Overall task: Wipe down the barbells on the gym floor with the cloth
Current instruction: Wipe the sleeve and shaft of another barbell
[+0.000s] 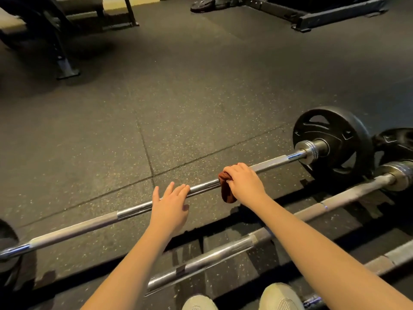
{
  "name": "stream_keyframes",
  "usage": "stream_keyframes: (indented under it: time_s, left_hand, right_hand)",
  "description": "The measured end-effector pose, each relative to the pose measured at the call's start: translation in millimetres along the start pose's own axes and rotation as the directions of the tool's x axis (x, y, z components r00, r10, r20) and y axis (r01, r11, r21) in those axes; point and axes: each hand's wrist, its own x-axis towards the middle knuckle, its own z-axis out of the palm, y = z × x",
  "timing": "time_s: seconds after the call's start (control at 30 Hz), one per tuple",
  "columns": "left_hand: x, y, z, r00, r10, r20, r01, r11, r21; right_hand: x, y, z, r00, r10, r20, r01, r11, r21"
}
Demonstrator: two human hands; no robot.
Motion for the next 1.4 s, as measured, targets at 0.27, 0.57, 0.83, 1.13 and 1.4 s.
stream_keyframes:
  time_s: [0.27, 0.57, 0.83, 1.13, 1.4]
  left_hand:
    - [-16, -33, 7, 0.995, -0.104, 0.001, 0.104, 0.994, -0.028]
    - [-17, -29, 29, 0.989, -0.072, -0.128, 0.054, 0.989, -0.141]
    - [-17, -39, 23, 0.994, 0.023, -0.106, -0.036, 0.992, -0.121]
    - [-17, -46, 34, 0.981, 0.054, -0.187, -0.085, 0.983, -0.163]
    - [-15, -52, 35, 0.978, 0.074, -0.197, -0.110, 0.977, -0.182]
  right_hand:
    - [-3, -8, 7, 0.998, 0.046, -0.049, -0.044, 0.998, 0.050]
    - [-10, -56, 33, 0.992, -0.096, -0.076, 0.102, 0.992, 0.069]
    - [5, -31, 16, 0.987, 0.128, -0.097, -0.131, 0.991, -0.019]
    - [17, -63, 35, 0.992, -0.119, -0.039, 0.117, 0.992, -0.055]
    - [5, -98, 46, 0.993, -0.117, -0.025, 0.118, 0.993, 0.008]
